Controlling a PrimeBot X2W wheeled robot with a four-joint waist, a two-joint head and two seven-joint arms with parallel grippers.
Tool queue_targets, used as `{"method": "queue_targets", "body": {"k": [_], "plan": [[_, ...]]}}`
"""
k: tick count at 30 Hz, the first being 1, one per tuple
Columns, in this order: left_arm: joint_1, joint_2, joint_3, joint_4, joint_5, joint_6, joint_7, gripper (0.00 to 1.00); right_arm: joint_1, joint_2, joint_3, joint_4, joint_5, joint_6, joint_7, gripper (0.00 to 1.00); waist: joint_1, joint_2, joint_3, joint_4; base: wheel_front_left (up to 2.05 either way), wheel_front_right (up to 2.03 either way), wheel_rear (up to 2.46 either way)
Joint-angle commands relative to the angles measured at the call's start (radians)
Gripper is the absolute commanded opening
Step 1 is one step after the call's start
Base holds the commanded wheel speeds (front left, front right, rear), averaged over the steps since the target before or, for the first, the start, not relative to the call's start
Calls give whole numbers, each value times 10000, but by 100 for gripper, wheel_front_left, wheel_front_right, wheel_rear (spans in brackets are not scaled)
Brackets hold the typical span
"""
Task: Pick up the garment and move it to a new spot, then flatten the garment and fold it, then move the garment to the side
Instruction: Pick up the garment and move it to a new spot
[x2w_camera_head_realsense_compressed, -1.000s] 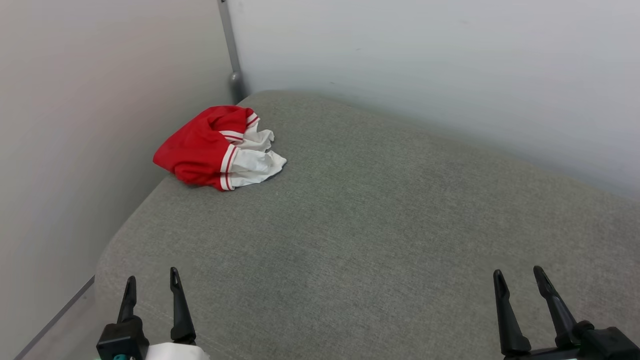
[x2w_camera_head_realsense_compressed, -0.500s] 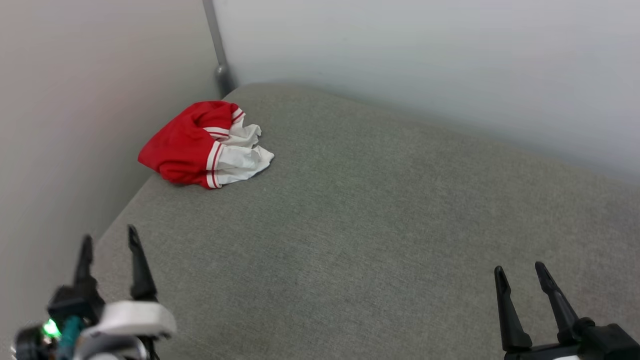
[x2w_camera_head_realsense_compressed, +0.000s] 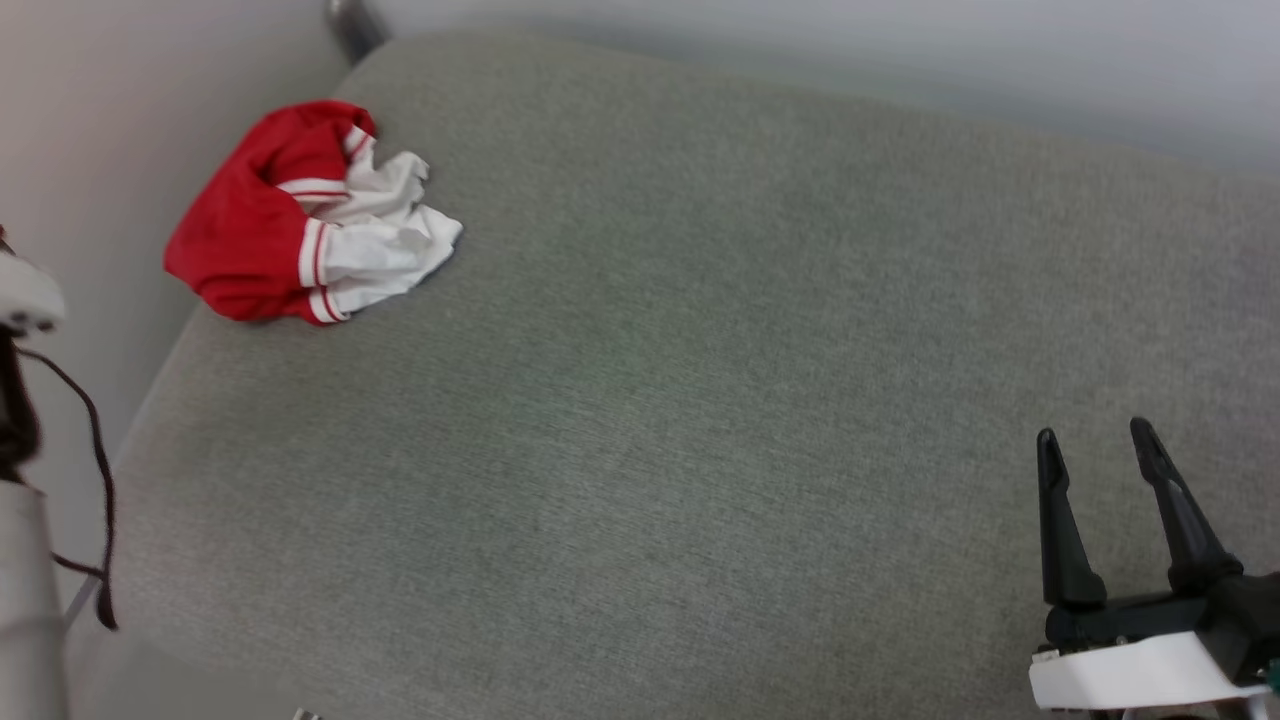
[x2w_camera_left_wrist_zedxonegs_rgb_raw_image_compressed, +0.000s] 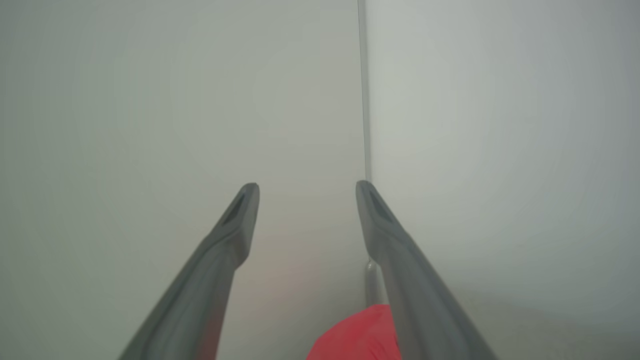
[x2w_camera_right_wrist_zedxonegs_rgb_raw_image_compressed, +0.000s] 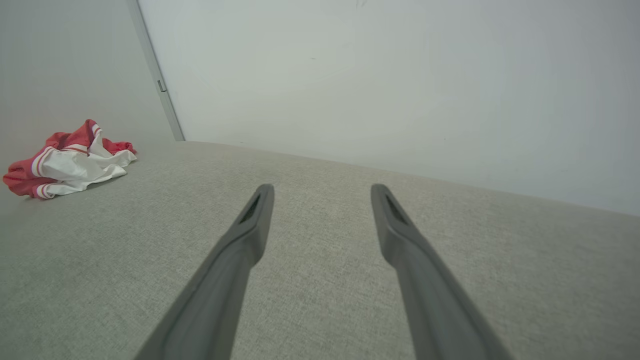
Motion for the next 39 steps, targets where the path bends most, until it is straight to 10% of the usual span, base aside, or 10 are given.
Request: {"method": "queue_targets", "body": {"k": [1, 13, 24, 35, 36, 37, 39], "plan": [[-492, 255, -56, 313, -46, -172, 302, 100, -259, 13, -55, -126, -101, -3, -18, 100, -1, 0, 706, -380, 0, 0, 0], [-3198, 2143, -854, 2791, -1145, -1414, 4092, 100, -1410, 13, -166, -993, -658, -3, -18, 100, -1, 0, 2711, -1218, 0, 0, 0], [-2916, 3354, -3571, 2864, -4359, -1465, 8568, 100, -2014, 13, -23, -1845, -836, -5, -18, 100, -1, 0, 3904, -1811, 0, 0, 0], [-2271, 3843, -4992, 3075, -5728, -1476, 10301, 100, -2078, 13, -107, -2058, -992, -3, -18, 100, -1, 0, 4372, -1988, 0, 0, 0], [-2255, 3839, -5110, 3049, -5786, -1476, 10344, 74, -2092, 13, -82, -2050, -1021, -3, -18, 100, -1, 0, 4383, -1983, 0, 0, 0], [-2280, 3865, -5175, 3047, -5837, -1476, 10277, 0, -2118, 13, -59, -2052, -1055, -3, -18, 100, -1, 0, 4396, -1976, 0, 0, 0], [-2386, 3899, -5253, 3077, -5988, -1478, 10226, 0, -2147, 13, -45, -2012, -1068, -3, -17, 100, -1, 0, 4338, -1949, 0, 0, 0]]}}
